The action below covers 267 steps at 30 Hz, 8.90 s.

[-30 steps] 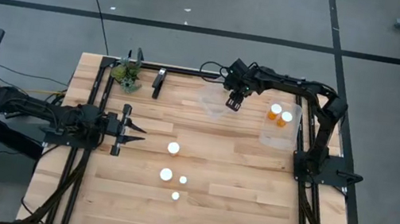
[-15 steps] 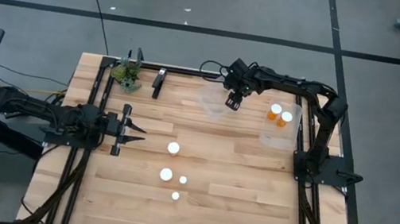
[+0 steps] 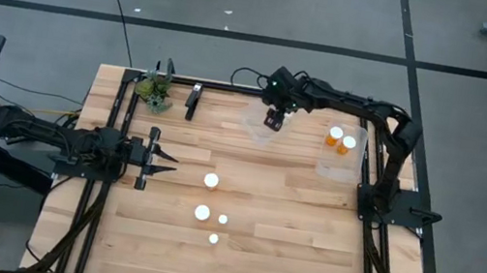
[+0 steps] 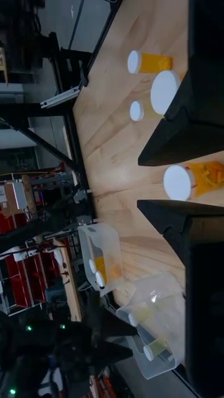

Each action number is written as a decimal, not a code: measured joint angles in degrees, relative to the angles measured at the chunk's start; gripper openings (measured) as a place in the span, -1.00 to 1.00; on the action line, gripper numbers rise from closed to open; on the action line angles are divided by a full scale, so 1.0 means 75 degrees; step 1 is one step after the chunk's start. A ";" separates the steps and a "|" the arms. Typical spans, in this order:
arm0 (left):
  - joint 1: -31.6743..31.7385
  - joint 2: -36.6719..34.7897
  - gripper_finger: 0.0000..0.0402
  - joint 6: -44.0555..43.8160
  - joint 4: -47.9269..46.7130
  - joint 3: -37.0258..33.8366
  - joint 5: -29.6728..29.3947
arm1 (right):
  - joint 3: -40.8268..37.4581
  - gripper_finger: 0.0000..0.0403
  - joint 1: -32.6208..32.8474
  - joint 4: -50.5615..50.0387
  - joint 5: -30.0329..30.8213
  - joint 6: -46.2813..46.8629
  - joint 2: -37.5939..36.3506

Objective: Pick and place medicine bottles into bin by pill shape (circle, oval)
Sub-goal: Put the big orange pill bottle into the right transparent bin

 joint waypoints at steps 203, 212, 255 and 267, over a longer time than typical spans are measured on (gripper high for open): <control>-0.0003 0.0099 -0.47 0.0000 0.0003 -0.0001 -0.0003 | -0.4468 0.17 0.3396 -0.1619 0.3161 0.5749 -0.5787; -0.0001 0.0098 -0.47 0.0000 0.0000 0.0000 -0.0003 | -0.4730 0.17 0.2453 -0.2895 0.3152 0.6242 -0.6139; -0.0003 0.0096 -0.47 0.0000 0.0002 -0.0001 -0.0002 | -0.6205 0.17 0.0714 -0.1822 0.1531 0.5998 -0.6097; -0.0003 0.0099 -0.47 0.0000 0.0000 0.0000 -0.0003 | -0.6205 0.17 0.0714 -0.1669 0.1500 0.6001 -0.6097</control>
